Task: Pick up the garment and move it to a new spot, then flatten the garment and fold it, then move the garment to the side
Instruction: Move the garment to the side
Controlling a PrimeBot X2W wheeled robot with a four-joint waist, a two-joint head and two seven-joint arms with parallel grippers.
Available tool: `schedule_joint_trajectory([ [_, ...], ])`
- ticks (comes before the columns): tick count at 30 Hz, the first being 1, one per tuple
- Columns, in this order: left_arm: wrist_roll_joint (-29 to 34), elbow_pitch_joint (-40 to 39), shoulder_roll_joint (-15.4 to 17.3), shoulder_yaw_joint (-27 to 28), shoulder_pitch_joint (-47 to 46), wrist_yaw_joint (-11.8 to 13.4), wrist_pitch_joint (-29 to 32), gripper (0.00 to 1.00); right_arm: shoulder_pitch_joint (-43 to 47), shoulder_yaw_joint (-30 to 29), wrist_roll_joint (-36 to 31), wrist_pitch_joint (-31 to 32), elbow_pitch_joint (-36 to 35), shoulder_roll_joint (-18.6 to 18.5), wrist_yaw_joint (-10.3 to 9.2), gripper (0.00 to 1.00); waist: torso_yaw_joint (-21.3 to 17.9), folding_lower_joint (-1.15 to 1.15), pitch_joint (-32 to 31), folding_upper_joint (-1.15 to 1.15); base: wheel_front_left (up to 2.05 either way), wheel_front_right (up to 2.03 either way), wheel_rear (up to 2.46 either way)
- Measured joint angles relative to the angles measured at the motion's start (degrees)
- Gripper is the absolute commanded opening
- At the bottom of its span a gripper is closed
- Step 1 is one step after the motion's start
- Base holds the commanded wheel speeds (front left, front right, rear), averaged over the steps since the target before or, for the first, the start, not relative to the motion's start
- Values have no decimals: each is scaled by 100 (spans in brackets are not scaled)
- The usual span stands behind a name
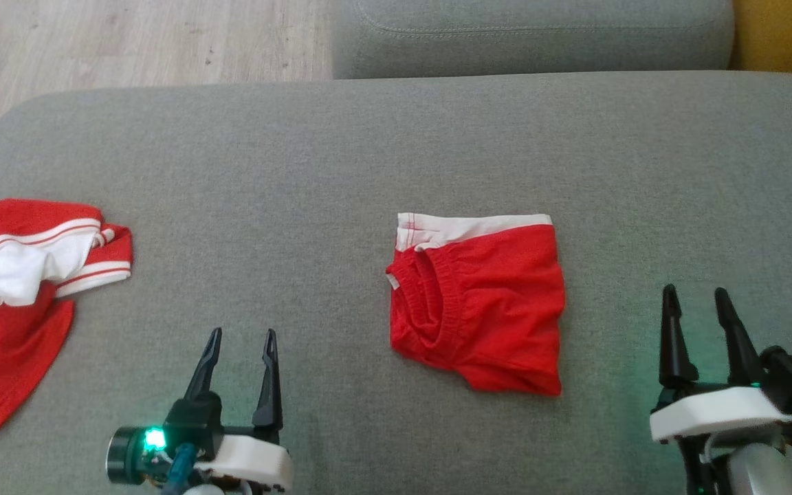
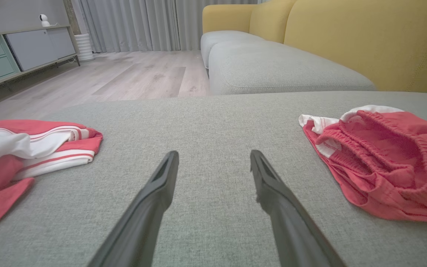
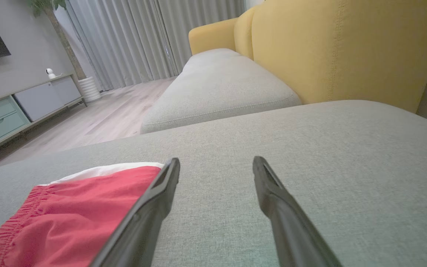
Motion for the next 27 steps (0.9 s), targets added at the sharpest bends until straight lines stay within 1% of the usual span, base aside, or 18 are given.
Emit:
schedule_joint_trajectory([
  [6, 15, -36, 1, -36, 1, 1, 1, 100, -170, 169, -149, 0, 225, 35, 0, 100, 57, 0, 49, 0, 0, 0, 0],
  [11, -30, -29, 1, -223, -21, 2, 1, 100, -694, 893, -146, 18, 1113, 36, 0, 100, 176, 0, 214, 0, 0, 0, 0],
  [16, -175, 15, -1, -444, -136, 5, 1, 100, -1305, 1138, -162, 350, 2075, 32, 0, 100, 380, 0, 342, 0, 0, 0, 0],
  [17, -178, 16, 0, -471, -147, 8, 0, 100, -1366, 1135, -174, 396, 2259, 31, 0, 96, 423, 0, 363, 0, 0, 0, 0],
  [18, -178, 19, 0, -502, -148, 9, 1, 100, -1398, 1137, -174, 415, 2413, 30, 0, 30, 462, 0, 384, 0, 0, 0, 0],
  [19, -178, 25, 1, -531, -148, 10, 1, 100, -1422, 1140, -162, 386, 2496, 30, 0, 30, 495, 0, 406, 0, 0, 0, 0],
  [20, -178, 33, 2, -554, -148, 13, 1, 100, -1464, 1126, -123, 332, 2551, 25, 0, 0, 516, 0, 427, 0, 0, 0, 0],
  [23, -164, 48, 2, -557, -148, 34, 1, 100, -1631, 1069, -136, 189, 2713, 41, 0, 0, 467, 1, 456, 0, 0, 0, 0],
  [27, -25, 83, 2, -465, -148, -16, 0, 100, -1706, 1018, -141, 85, 2822, 41, 0, 0, 148, 0, 435, 0, 0, 0, 0],
])
